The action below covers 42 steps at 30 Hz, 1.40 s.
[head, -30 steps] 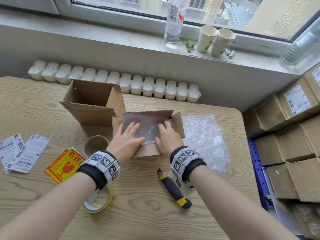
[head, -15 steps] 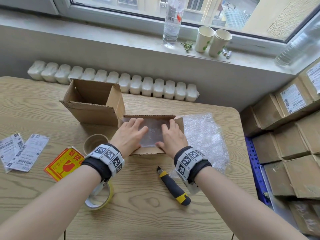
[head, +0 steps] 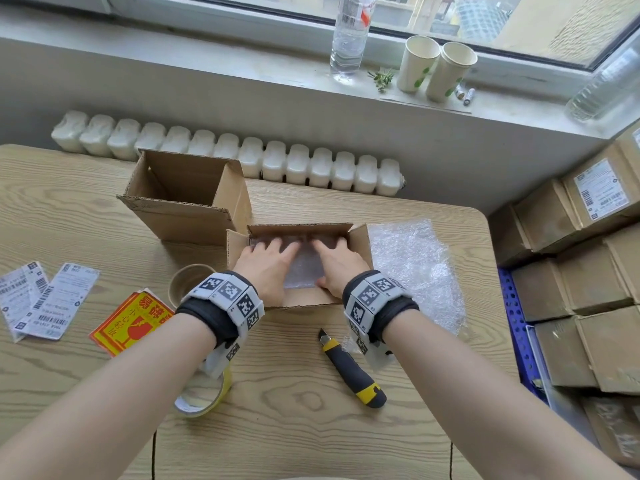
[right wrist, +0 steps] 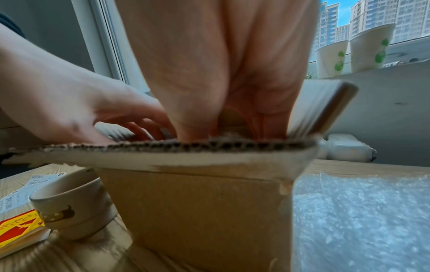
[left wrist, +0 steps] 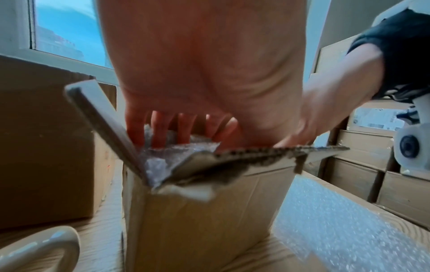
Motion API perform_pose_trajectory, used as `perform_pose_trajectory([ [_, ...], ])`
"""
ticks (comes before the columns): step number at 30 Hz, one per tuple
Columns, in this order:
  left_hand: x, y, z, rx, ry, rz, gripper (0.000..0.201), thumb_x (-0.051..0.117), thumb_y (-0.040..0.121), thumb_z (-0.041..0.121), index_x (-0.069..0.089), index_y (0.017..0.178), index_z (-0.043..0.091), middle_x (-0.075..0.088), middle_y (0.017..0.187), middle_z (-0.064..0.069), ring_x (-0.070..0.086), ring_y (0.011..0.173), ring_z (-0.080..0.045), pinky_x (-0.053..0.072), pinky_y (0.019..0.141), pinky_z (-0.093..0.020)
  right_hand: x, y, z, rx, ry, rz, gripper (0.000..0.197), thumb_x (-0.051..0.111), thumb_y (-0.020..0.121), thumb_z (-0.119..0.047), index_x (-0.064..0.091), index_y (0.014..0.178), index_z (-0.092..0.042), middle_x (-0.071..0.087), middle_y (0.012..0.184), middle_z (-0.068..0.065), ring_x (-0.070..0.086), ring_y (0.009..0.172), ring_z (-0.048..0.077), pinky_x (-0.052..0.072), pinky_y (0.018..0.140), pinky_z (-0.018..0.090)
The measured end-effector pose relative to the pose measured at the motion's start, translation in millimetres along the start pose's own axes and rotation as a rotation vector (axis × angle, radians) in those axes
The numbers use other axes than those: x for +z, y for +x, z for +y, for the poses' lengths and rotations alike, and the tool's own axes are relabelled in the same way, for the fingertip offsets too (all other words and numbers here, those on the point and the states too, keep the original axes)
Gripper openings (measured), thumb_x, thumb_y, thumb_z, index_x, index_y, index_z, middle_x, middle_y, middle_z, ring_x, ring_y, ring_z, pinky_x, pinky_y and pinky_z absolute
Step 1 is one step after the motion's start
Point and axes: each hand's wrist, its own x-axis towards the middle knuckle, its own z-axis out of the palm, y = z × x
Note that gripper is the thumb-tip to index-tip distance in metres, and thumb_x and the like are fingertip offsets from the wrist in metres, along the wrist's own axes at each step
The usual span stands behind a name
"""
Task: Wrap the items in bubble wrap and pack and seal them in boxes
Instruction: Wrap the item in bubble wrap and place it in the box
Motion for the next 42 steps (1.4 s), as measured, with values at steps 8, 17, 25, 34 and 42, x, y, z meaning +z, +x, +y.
perform_pose_trajectory([
  [8,-3,7,-14,0.052,-0.051,0.020,0.065,0.063,0.074,0.028,0.039,0.135,0.028,0.045,0.132,-0.002,0.042,0.121,-0.025,0.036,0.101,-0.035,5,13,-2,0.055,-0.004,-0.035,0.048,0.057,0.089,-0.013,0.037,0.133,-0.019,0.031,0.130,0.019,0.055,0.106,0.040,0.048,0.090,0.042],
  [17,8,-30,-40,0.285,-0.032,0.521,0.037,0.050,0.087,0.045,0.068,0.077,0.014,0.064,0.085,-0.002,0.060,0.079,-0.022,0.044,0.075,-0.036,-2,-16,26,-0.105,0.064,0.169,0.037,0.059,0.091,-0.026,0.052,0.124,-0.013,0.048,0.123,0.006,0.055,0.107,0.025,0.048,0.087,0.037],
  [25,30,-45,-44,0.364,0.005,0.393,0.036,0.042,0.084,0.041,0.072,0.079,0.021,0.070,0.077,0.008,0.065,0.079,-0.018,0.033,0.091,-0.034,17,-34,45,-0.236,-0.097,0.050,0.051,0.053,0.087,-0.057,0.057,0.122,-0.020,0.058,0.115,-0.002,0.052,0.107,0.019,0.043,0.091,0.034],
  [34,38,-45,-46,0.307,0.102,0.394,0.018,0.055,0.073,0.027,0.072,0.079,0.022,0.070,0.076,0.009,0.068,0.084,-0.015,0.026,0.101,-0.040,36,-31,44,-0.282,-0.310,0.176,0.021,0.045,0.096,-0.022,0.053,0.115,-0.021,0.065,0.107,0.000,0.056,0.110,0.017,0.014,0.113,0.031],
  [42,30,-51,-70,0.235,0.082,0.194,0.032,0.088,0.057,0.026,0.075,0.086,0.025,0.058,0.120,-0.017,0.056,0.112,-0.034,0.041,0.100,-0.041,47,-35,27,-0.355,-0.286,0.239,0.022,0.047,0.096,-0.017,0.063,0.110,-0.015,0.062,0.100,0.004,0.055,0.102,0.025,0.022,0.113,0.033],
])
